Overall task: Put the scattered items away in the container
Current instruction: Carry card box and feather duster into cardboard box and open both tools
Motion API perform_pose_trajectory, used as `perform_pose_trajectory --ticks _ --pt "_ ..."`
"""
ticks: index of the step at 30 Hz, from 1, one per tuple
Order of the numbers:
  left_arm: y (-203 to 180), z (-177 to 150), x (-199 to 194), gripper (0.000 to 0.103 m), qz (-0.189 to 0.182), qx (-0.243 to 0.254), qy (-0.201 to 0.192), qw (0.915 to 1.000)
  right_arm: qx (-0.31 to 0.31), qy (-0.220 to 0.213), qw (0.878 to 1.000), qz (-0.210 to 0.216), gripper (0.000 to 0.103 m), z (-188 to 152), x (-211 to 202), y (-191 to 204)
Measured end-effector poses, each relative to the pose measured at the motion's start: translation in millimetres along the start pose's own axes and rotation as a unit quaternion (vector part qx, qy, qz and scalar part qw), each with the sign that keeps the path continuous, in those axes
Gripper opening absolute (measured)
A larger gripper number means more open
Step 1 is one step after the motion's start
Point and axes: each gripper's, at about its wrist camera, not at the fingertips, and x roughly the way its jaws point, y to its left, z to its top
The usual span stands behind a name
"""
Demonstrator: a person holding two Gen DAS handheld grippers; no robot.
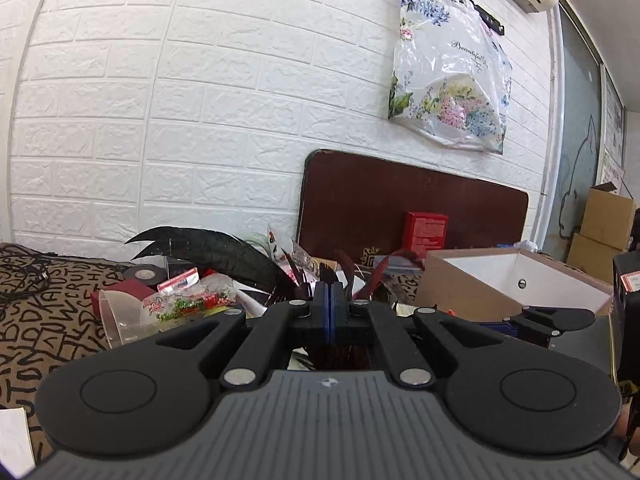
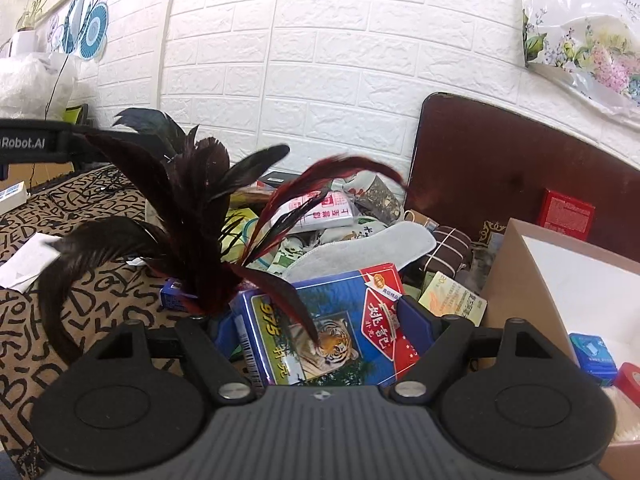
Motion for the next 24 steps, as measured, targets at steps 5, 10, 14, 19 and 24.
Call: perform_pose_trajectory --ticks 5,10,14,19,24 --pt "-6 -36 10 0.078 -0.017 0.037 0.062 0.9972 0.000 0.000 1.000 0.002 0.080 -4 -2 1" --pt "-28 -52 35 0.086 0.003 0.069 0.067 0.9953 0.001 0.005 1.000 0.001 0.080 -7 -1 1" --pt "-26 -46 59 0.087 -0.007 0.049 0.067 0.9965 0.019 0.012 1.000 -0.021 0.080 -9 0 -13" --pt "-19 -42 82 0.014 0.007 0.044 0.096 0.9943 0.014 0.006 0.999 -0.035 0.080 -8 -6 -18" --pt "-18 -21 64 0.011 -0.006 0.014 0.068 0.9976 -0.007 -0.016 0.999 -0.050 0.080 2 -20 -19"
